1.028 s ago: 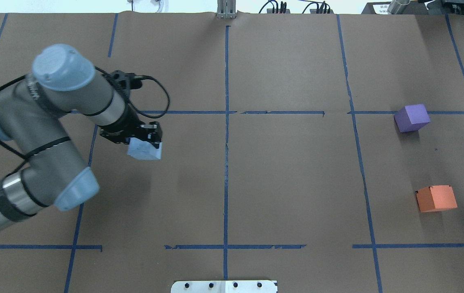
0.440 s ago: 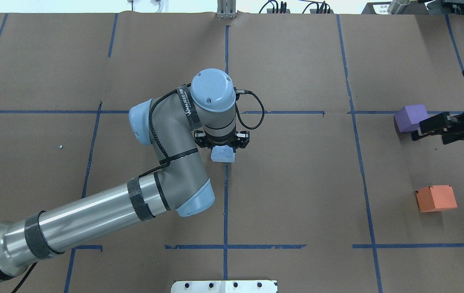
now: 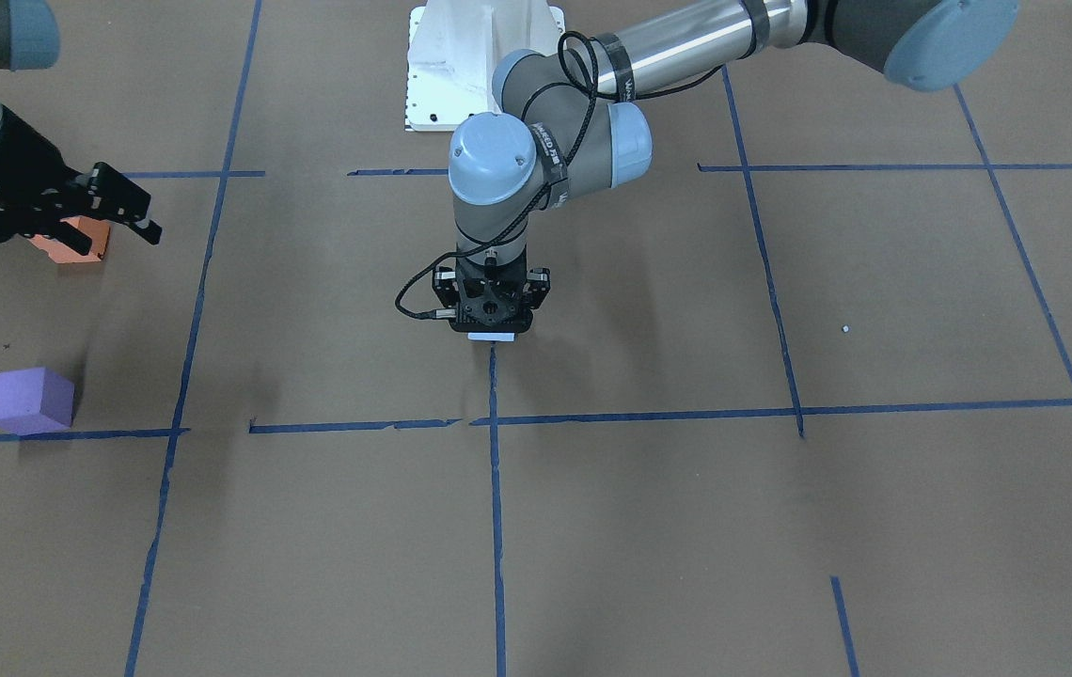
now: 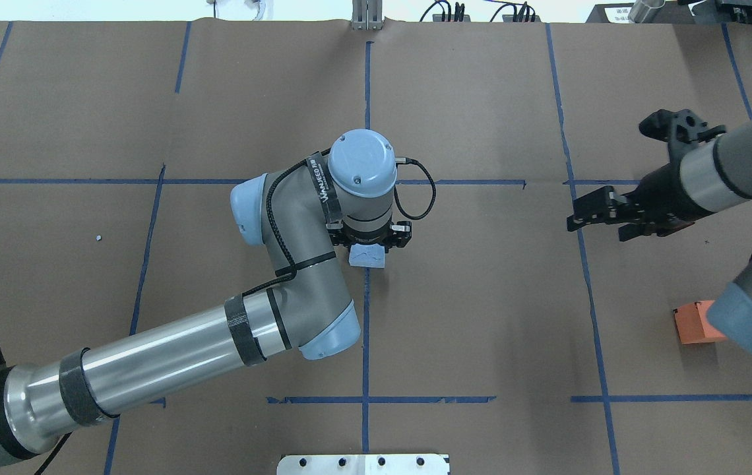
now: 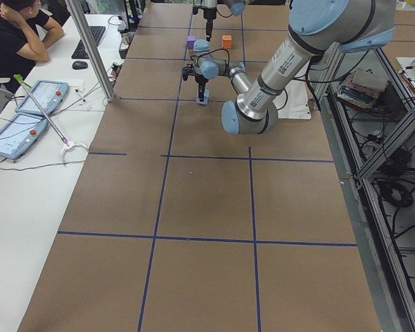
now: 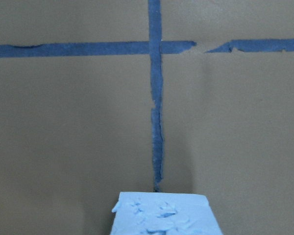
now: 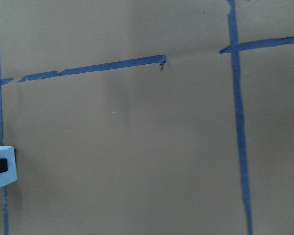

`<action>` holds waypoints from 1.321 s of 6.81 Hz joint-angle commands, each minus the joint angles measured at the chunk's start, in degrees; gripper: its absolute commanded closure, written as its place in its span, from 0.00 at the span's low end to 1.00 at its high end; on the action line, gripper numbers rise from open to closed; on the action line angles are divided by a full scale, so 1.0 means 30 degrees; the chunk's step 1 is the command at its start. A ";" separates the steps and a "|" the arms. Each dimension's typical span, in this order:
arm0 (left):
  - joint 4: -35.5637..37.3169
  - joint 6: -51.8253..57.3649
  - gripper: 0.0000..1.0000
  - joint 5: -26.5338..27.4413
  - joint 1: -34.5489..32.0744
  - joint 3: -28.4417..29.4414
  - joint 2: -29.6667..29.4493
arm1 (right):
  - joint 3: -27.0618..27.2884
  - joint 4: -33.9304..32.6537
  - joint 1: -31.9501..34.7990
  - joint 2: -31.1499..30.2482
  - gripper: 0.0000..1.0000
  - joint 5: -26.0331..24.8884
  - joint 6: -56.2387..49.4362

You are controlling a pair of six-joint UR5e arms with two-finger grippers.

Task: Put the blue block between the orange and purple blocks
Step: 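Grasp the light-blue cube with the right gripper while the left gripper releases and withdraws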

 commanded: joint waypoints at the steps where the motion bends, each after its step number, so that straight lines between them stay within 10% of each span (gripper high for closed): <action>1: 0.0179 -0.0094 0.00 0.0474 -0.0481 -0.1481 0.0085 | -0.0954 -0.0068 -0.3040 0.2894 0.00 -0.2739 0.3826; 5: 0.0532 0.0138 0.00 0.0038 -0.4405 -1.3454 0.8881 | -0.6072 -0.0361 -0.5074 0.8927 0.00 -0.5650 0.6128; 9: 0.0502 0.0140 0.00 -0.1430 -0.5058 -1.4736 1.0369 | -0.9688 -0.3137 -0.6066 1.2835 0.00 -0.7106 0.5719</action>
